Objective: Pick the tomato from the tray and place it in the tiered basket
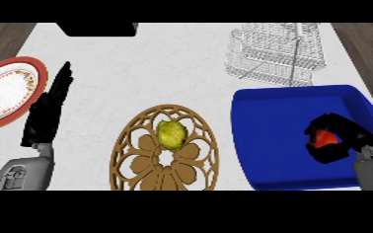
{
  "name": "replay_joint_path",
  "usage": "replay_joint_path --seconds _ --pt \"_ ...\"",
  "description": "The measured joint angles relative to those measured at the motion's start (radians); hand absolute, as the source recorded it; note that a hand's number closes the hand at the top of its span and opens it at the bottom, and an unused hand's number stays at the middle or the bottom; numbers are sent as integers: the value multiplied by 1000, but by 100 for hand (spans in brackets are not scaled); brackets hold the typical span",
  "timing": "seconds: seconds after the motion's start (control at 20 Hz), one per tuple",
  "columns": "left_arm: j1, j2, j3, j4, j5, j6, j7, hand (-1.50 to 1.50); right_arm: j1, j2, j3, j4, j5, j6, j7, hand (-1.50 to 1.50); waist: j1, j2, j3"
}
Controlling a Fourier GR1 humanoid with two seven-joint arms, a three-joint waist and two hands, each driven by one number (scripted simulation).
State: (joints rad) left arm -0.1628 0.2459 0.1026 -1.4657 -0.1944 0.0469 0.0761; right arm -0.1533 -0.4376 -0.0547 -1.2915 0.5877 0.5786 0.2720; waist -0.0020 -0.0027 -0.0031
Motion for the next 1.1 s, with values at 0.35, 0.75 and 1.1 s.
replay_joint_path --seconds 0.35,0.75,1.1 --pt "-8 -14 -27 1 -11 -11 -8 0 -182 283 113 -105 106 -199 272 150 51 5 0" --pt "-38 -31 -59 11 -24 -17 -10 0 -484 415 278 -98 276 -622 569 150 97 9 1" --pt "-59 -33 -48 30 -26 -9 3 0 -787 430 377 25 451 -817 763 150 74 8 0"
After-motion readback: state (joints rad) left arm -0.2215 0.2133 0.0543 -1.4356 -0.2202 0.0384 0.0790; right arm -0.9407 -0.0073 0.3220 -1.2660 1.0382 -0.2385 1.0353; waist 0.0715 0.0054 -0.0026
